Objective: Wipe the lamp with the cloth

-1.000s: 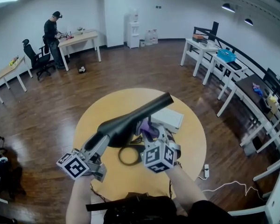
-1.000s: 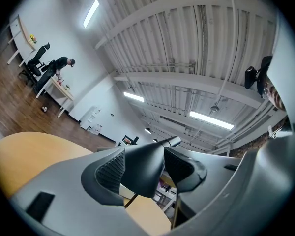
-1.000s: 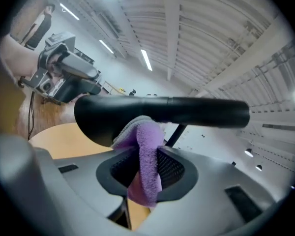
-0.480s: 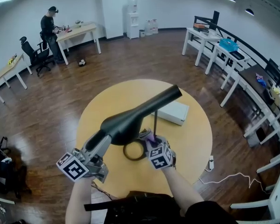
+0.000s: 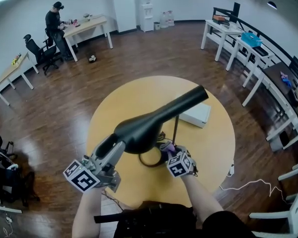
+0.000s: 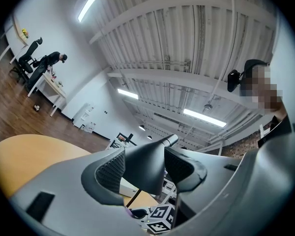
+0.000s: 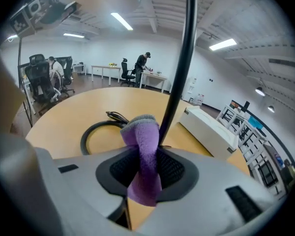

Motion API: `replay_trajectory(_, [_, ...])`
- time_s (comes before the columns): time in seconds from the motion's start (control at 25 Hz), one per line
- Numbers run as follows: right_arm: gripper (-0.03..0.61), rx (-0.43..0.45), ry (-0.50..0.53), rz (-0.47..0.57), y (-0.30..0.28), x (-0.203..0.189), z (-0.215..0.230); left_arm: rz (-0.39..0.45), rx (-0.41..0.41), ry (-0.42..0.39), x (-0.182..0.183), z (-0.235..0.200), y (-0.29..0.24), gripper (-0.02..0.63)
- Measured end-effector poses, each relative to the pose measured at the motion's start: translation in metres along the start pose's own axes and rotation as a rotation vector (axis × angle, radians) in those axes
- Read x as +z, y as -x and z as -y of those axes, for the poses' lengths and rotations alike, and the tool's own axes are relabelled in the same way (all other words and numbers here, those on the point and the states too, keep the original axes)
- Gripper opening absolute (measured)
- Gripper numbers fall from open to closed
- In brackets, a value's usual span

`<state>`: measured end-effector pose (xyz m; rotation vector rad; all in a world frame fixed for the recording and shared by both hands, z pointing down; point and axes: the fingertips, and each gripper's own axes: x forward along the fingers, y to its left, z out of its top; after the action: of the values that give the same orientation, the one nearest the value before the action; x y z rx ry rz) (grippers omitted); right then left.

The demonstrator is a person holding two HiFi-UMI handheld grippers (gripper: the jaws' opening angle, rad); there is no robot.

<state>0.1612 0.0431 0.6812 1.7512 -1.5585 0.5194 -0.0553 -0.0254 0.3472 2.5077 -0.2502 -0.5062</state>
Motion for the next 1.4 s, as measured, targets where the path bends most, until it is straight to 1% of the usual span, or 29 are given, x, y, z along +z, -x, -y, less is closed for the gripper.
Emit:
replay_trajectory(0.16, [0.095,0.001,0.053,-0.044,-0.008,-0.012,-0.002,-0.010,0.006,-0.021,-0.002,0.000,-0.001,0.233])
replay_trajectory(0.28, [0.095,-0.002,0.087,-0.085,-0.020,-0.024,-0.012,-0.009,0.010,-0.023,-0.001,-0.003,0.000,0.233])
replay_trajectory(0.4, [0.094,-0.009,0.171,-0.083,-0.020,-0.019,-0.026,-0.002,0.009,-0.017,0.001,-0.005,0.003,0.233])
replay_trajectory(0.48, [0.094,0.028,0.208,-0.081,-0.015,-0.022,-0.038,0.006,0.007,-0.014,0.001,-0.005,0.005,0.233])
replay_trajectory(0.6, [0.094,0.144,0.233,-0.080,-0.003,-0.028,-0.058,0.015,0.004,-0.008,0.001,-0.008,0.002,0.233])
replay_trajectory(0.64, [0.094,0.171,0.225,-0.066,0.003,-0.027,-0.061,0.014,0.003,-0.009,0.001,-0.009,0.000,0.233])
replay_trajectory(0.68, [0.094,0.187,0.197,-0.035,0.011,-0.025,-0.060,0.012,0.003,-0.015,0.000,-0.009,-0.002,0.233])
replay_trajectory(0.76, [0.094,0.193,0.108,0.071,0.037,-0.010,-0.048,0.011,0.007,-0.031,0.002,-0.012,-0.004,0.233])
replay_trajectory(0.84, [0.094,0.187,0.049,0.203,0.077,0.022,-0.025,0.017,0.012,-0.037,0.005,-0.018,-0.002,0.233])
replay_trajectory(0.88, [0.094,0.177,0.046,0.265,0.100,0.042,-0.013,0.020,0.015,-0.036,0.007,-0.021,-0.001,0.233])
replay_trajectory(0.96, [0.094,0.145,0.077,0.376,0.147,0.086,0.009,0.023,0.025,-0.038,0.009,-0.031,0.000,0.233])
replay_trajectory(1.04, [0.094,0.115,0.111,0.476,0.192,0.128,0.021,0.022,0.051,-0.049,0.007,-0.043,0.004,0.233])
replay_trajectory(1.12, [0.094,0.081,0.128,0.579,0.233,0.162,0.031,0.023,0.067,-0.042,0.003,-0.051,0.006,0.233])
replay_trajectory(1.2, [0.094,0.017,0.131,0.682,0.269,0.189,0.049,0.021,0.056,-0.022,-0.001,-0.052,0.003,0.233])
replay_trajectory(1.28, [0.094,-0.089,0.132,0.763,0.297,0.209,0.069,0.015,0.051,-0.017,-0.004,-0.050,-0.002,0.233])
replay_trajectory(1.36, [0.094,-0.203,0.154,0.813,0.315,0.223,0.084,0.012,0.053,-0.021,-0.007,-0.048,-0.005,0.233])
replay_trajectory(1.4, [0.094,-0.253,0.172,0.819,0.320,0.227,0.088,0.013,0.055,-0.021,-0.009,-0.047,-0.006,0.233])
